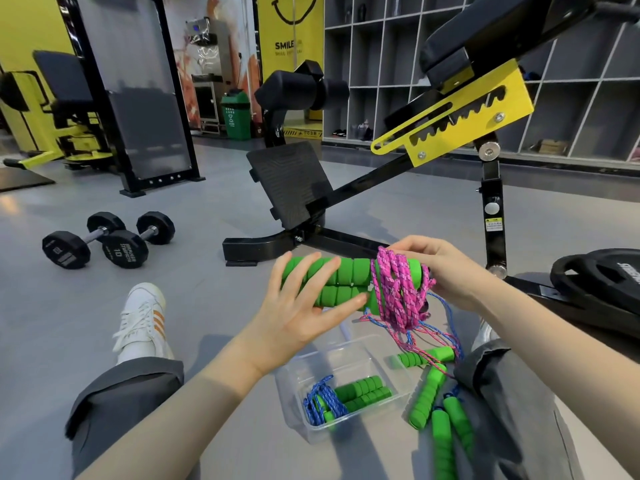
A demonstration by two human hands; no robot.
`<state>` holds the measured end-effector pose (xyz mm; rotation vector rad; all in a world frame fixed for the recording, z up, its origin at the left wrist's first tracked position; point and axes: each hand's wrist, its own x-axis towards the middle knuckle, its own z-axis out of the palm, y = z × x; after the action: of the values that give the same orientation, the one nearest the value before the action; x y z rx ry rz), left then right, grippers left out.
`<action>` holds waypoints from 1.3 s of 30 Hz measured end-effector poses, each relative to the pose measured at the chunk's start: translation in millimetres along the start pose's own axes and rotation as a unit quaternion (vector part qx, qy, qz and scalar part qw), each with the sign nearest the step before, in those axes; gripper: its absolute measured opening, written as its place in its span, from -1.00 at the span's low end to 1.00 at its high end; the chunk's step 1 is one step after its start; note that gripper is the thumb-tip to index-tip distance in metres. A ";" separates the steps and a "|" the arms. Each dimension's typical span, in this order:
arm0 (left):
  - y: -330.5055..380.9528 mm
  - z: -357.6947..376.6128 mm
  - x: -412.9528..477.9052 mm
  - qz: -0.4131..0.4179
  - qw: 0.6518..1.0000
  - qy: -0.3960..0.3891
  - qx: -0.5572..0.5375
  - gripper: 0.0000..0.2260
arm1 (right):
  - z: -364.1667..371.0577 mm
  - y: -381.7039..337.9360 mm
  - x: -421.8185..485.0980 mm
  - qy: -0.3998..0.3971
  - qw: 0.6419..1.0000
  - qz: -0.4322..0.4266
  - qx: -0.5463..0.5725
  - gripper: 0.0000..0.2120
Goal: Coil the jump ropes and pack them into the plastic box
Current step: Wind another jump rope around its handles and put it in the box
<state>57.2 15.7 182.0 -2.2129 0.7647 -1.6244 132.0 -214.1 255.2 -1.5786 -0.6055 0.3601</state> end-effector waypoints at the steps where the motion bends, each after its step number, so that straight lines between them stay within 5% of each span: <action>1: 0.3 0.2 -1.7 -0.003 1.000 -0.005 -0.004 -0.54 | -1.1 0.8 0.3 0.002 1.000 0.001 -0.015 -0.90; 10: 4.0 0.7 -4.7 -0.028 0.999 -0.023 -0.013 -0.56 | -6.9 -9.7 -1.5 -0.016 0.993 -0.007 -0.117 -0.85; 17: -0.2 2.5 -12.7 -0.024 0.999 -0.049 -0.003 -0.61 | 3.6 -13.9 -16.8 -0.073 0.967 -0.019 -0.245 -0.54; 28: 0.9 -2.9 -8.7 0.005 0.998 -0.057 0.002 -0.61 | 10.7 6.3 -17.0 -0.056 0.943 -0.100 -0.313 -0.66; 36: 15.4 -7.1 -21.1 0.035 0.996 -0.077 -0.003 -0.65 | 12.3 26.0 -15.4 -0.051 0.875 -0.203 -0.435 -0.55; 39: 19.7 -5.6 -33.4 0.029 0.995 -0.095 -0.009 -0.61 | 15.7 38.2 -17.5 -0.068 0.878 -0.206 -0.428 -0.54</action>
<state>39.7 19.1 147.1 -2.2938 0.7838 -1.3620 115.3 -212.0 213.6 -2.1947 -1.3052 -0.1642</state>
